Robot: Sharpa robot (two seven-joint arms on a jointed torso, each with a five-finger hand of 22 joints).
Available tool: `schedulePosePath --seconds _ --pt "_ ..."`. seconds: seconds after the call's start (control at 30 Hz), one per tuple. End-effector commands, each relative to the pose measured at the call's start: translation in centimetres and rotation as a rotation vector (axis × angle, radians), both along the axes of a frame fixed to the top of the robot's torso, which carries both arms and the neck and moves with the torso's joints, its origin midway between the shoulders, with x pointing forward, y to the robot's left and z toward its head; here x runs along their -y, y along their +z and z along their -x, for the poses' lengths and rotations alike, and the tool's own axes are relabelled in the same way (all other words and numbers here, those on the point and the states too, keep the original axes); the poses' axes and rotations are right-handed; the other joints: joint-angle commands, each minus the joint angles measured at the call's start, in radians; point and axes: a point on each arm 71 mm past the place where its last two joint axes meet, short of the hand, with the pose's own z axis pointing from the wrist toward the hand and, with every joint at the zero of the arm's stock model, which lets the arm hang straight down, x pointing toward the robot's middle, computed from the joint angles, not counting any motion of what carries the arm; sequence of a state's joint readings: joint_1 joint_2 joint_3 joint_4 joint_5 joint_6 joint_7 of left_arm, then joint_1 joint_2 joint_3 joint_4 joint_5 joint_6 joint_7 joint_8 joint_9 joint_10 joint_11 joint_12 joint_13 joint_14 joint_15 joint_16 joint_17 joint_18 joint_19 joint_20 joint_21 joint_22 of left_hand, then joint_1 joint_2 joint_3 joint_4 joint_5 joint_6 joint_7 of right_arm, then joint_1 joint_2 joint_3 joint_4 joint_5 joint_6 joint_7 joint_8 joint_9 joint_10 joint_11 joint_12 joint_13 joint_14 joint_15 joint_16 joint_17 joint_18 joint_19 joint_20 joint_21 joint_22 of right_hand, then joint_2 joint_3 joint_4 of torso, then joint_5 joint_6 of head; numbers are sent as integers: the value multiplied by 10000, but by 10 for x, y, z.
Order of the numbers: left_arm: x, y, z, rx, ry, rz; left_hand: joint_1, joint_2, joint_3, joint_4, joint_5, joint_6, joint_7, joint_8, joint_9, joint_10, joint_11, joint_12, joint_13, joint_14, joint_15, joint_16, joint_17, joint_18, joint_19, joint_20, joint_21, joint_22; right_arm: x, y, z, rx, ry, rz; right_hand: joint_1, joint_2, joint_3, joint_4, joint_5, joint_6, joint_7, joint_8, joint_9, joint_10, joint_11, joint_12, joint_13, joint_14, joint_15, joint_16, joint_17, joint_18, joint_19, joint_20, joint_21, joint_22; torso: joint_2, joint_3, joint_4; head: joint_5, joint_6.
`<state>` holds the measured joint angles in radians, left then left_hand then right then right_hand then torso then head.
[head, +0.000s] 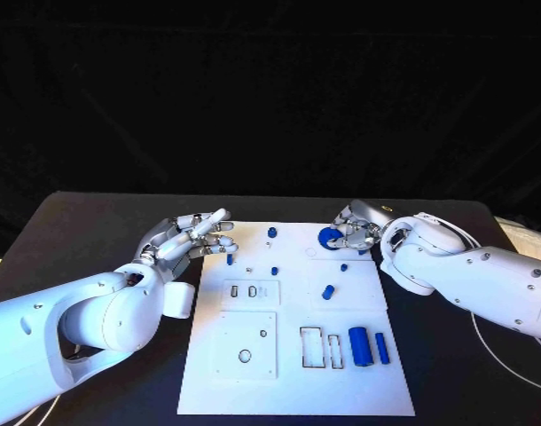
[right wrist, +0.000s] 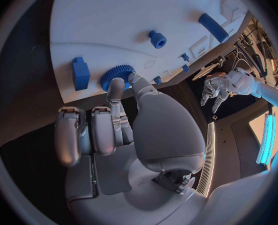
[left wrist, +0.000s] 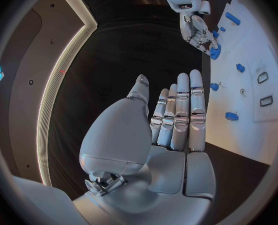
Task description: Assemble the parts on the task board
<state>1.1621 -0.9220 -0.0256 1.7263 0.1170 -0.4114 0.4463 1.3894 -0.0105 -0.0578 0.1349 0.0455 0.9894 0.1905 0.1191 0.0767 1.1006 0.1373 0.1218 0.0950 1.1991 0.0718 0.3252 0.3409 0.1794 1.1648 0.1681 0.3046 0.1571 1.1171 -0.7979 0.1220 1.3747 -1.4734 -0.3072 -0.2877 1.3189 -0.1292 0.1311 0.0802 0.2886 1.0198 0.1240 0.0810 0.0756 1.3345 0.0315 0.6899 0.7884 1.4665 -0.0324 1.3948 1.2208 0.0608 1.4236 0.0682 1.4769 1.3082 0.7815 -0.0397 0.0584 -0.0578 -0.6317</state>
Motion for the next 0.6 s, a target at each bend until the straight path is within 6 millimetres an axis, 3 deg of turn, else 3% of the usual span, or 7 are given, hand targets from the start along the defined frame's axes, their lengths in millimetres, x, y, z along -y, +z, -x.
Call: schedulePosePath --seconds 0.03,0.17,0.27,0.6 --pt "2 1 0 38 -189 142 13 127 7 -45 31 18 30 -32 -11 -79 -23 -33 -16 -23 -8 14 11 -9 51 35 -26 10 -2 -2 1 -39 85 255 166 104 82 52 -48 246 -47 142 50 204 -34 885 861 545 -105 142 244 -127 130 10 103 396 1 -4 2 9 -29" --pt "2 1 0 37 -186 141 13 127 7 -45 31 18 30 -32 -11 -79 -23 -33 -16 -23 -8 14 11 -9 51 35 -26 10 -3 -1 1 157 64 200 498 352 497 -102 -531 505 -101 231 96 478 -76 2224 2167 590 -156 357 630 -180 278 -34 214 661 -2 0 3 3 -51" --pt "2 1 0 38 -184 139 30 142 11 -60 31 19 30 -36 -11 -80 -23 -35 -18 -26 -9 14 22 -8 52 35 -27 11 -4 1 2 422 93 105 708 445 822 -249 -639 616 -116 252 110 668 -112 3030 2926 622 -167 490 877 -223 395 -49 295 863 3 0 3 -10 -50" --pt "3 1 0 29 -214 150 30 142 11 -60 31 19 30 -36 -11 -80 -23 -35 -18 -26 -9 14 22 -8 52 35 -27 11 -28 14 11 1057 654 -558 527 391 1430 -328 -526 755 -124 215 117 762 -105 3750 3717 647 -158 648 1157 -276 540 -45 406 1125 4 -4 18 -49 -30"
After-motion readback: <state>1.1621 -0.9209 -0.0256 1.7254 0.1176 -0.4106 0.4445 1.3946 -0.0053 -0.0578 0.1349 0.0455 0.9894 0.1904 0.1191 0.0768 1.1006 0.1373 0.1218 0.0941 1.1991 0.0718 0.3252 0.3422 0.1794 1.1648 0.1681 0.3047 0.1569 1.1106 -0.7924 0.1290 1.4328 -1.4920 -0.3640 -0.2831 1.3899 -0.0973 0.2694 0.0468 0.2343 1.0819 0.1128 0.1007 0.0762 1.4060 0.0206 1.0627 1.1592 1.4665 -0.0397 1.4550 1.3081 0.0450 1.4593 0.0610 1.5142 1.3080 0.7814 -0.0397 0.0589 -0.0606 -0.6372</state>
